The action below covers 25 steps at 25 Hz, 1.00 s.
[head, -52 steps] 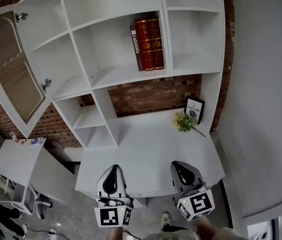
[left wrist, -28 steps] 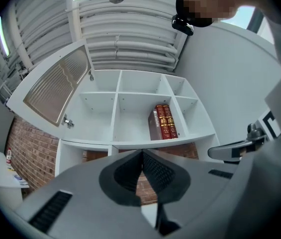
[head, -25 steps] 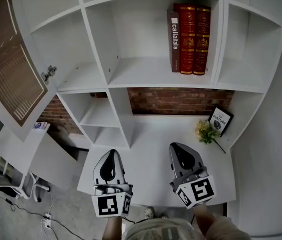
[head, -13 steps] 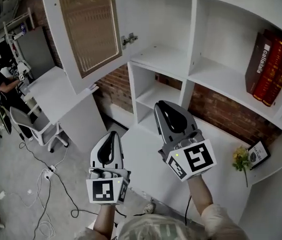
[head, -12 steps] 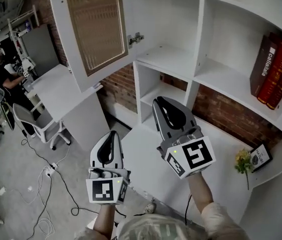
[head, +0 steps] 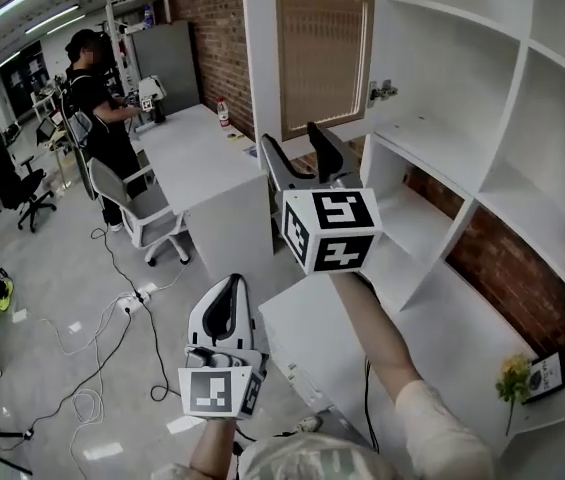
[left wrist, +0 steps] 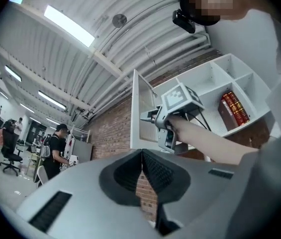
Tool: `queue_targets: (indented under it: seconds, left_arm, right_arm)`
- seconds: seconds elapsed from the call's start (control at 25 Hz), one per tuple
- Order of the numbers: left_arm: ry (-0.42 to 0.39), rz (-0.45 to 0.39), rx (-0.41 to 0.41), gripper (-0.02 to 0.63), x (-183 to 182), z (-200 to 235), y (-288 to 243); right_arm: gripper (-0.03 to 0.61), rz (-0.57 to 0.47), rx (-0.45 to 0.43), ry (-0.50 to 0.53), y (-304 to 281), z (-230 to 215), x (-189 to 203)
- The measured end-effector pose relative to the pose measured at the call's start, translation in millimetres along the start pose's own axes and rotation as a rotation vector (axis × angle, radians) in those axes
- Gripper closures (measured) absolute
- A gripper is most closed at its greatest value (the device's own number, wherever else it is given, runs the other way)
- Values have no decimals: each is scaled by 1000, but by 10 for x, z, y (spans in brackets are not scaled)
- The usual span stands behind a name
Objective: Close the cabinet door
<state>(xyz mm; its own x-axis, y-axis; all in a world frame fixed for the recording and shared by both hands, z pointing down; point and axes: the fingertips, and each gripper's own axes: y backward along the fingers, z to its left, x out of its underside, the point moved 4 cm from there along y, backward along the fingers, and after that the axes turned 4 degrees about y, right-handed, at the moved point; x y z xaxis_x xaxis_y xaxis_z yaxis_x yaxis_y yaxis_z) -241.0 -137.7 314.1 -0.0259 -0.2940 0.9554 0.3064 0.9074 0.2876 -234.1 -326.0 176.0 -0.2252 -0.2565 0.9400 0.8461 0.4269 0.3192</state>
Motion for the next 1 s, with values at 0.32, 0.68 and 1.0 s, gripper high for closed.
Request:
queue_targets:
  seconds: [0.32,0.68,1.0]
  left_arm:
    - [1,16,-148,600,26,460,289]
    - [15,2,-171,600,92,585,272]
    - [38,16,-164,600,169,579,305]
  right_arm:
    - [322,55,166,65,-652,-19,183]
    - [331,61,180,45,-758,9,306]
    - [376,57,166,53,-654,71,243]
